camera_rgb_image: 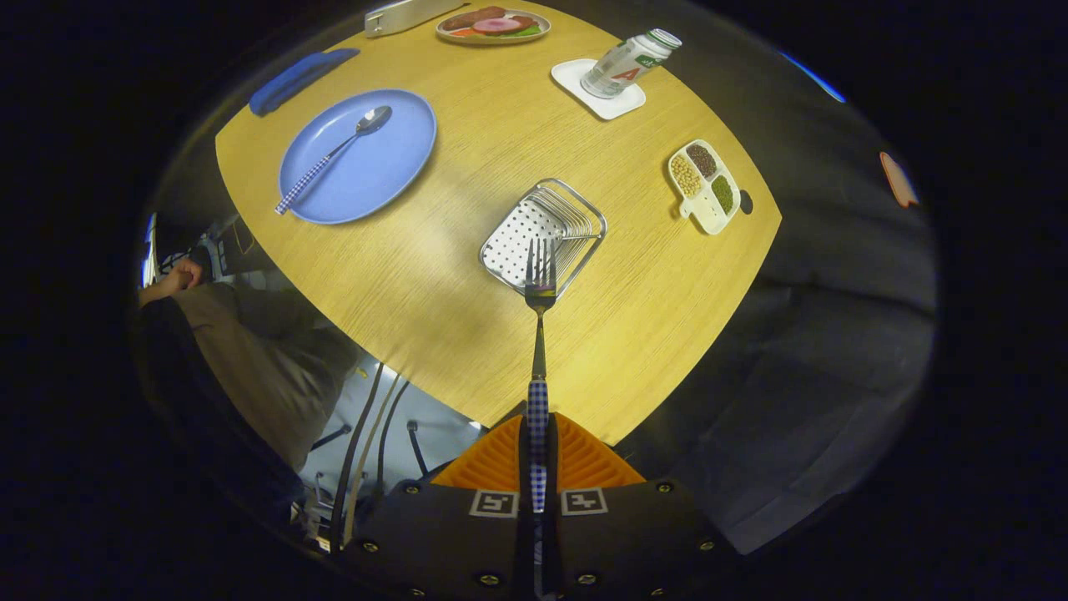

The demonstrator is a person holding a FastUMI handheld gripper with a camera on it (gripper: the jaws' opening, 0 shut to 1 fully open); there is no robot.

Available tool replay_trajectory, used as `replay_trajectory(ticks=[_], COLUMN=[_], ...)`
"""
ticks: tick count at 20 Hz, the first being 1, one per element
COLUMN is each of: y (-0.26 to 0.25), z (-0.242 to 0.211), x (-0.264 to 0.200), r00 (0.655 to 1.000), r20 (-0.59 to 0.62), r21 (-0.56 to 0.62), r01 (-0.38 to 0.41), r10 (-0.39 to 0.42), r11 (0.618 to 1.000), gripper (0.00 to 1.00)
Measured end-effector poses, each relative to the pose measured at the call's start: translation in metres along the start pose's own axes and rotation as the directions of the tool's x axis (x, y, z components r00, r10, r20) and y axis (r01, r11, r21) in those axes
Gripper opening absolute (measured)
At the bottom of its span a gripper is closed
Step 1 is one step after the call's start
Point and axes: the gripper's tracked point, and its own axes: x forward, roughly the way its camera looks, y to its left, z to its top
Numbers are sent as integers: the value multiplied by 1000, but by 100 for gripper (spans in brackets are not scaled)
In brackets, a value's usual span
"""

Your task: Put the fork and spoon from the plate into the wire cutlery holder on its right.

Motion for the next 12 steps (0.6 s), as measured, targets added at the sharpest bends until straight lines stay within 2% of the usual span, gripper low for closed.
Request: replay_trajectory(ticks=[12], y=[-13], z=[37], x=[21], r00=[989], r20=[-151], r21=[-126], r01=[-20], r10=[1], r11=[992], gripper=[4])
